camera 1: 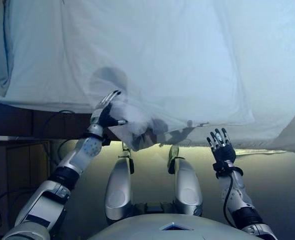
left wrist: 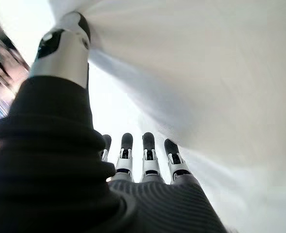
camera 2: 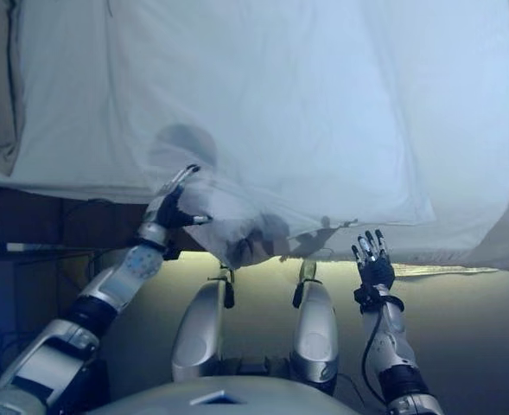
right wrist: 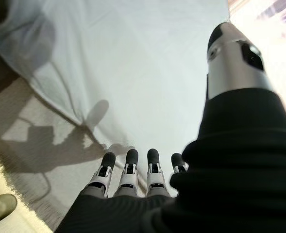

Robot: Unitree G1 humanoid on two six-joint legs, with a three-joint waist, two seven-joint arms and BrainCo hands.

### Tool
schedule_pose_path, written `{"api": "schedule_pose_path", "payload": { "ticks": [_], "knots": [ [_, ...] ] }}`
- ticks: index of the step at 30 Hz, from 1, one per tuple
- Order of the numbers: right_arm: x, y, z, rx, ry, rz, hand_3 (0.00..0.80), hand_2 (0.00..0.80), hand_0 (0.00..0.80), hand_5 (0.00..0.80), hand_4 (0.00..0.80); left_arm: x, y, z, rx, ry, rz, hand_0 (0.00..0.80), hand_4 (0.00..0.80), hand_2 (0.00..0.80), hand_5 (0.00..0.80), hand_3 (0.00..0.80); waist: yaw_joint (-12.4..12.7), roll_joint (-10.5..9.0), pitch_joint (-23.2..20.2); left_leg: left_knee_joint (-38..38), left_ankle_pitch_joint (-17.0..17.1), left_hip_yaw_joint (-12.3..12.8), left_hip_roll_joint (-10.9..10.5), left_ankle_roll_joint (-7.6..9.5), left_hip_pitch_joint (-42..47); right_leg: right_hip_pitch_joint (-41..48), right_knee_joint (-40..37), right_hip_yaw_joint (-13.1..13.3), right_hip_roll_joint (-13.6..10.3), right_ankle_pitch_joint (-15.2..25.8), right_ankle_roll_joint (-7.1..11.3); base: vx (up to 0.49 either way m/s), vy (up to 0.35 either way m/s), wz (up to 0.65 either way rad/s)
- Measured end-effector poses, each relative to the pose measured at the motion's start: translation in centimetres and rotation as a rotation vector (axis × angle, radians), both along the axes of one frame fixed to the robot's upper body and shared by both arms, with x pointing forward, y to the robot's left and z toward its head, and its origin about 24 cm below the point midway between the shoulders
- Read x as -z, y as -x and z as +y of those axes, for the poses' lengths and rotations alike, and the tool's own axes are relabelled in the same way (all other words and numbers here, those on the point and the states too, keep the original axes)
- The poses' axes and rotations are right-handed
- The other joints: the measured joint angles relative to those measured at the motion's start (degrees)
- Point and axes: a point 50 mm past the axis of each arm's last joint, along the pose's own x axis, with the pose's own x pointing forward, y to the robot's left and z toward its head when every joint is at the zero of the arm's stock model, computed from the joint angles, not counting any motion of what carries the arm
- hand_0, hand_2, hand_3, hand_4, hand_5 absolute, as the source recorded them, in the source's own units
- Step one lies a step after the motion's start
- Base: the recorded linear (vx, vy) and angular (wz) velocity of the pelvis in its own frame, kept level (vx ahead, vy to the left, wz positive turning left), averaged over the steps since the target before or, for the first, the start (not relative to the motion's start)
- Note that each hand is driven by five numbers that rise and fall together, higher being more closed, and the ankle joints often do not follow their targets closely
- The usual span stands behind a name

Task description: Make the bed neatly

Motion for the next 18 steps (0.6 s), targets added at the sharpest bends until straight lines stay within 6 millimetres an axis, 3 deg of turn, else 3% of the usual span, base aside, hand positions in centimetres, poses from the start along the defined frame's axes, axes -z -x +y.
{"api": "schedule_pose_path", "payload": {
  "ticks": [3, 8, 18],
  "knots": [
    [0.0, 0.0, 0.1, -0.001, -0.001, -0.002, 0.0, 0.0, 0.0, 0.0, 0.0, -0.8, 0.0, -1.1, 0.057, 0.006, -0.017, 0.0, 0.0, 0.0, 0.0, 0.0, 0.0, 0.0, 0.14, 0.0, -0.01, 0.0, -0.07, 0.01, 0.03, 0.08, -0.06, -0.01, -0.02, 0.07, 0.05, 0.023, -0.012, 0.0],
    [0.0, -0.1, 0.1, -0.002, -0.001, -0.002, 0.0, 0.0, 0.0, 0.0, 0.0, -0.2, 0.3, -0.8, 0.052, 0.012, 0.015, 0.0, 0.0, 0.0, 0.0, 0.0, 0.14, 0.12, 0.26, -0.07, -0.01, -0.28, -0.06, 0.02, 0.93, 1.29, -0.33, -0.39, 0.0, 0.08, 0.04, 0.027, -0.026, 0.03],
    [-0.2, 0.2, 0.0, 0.006, -0.012, -0.012, 0.0, 0.0, 0.0, 0.0, 0.0, 2.4, 3.1, 3.9, -0.082, -0.011, 0.121, 0.0, 0.0, 0.0, 0.0, 0.0, 2.65, 0.89, 0.67, -0.08, -0.02, -0.94, -0.04, 0.05, 1.47, 2.31, -0.38, -1.08, -0.35, 0.01, -0.12, 0.016, -0.007, 0.03]
  ]
}}
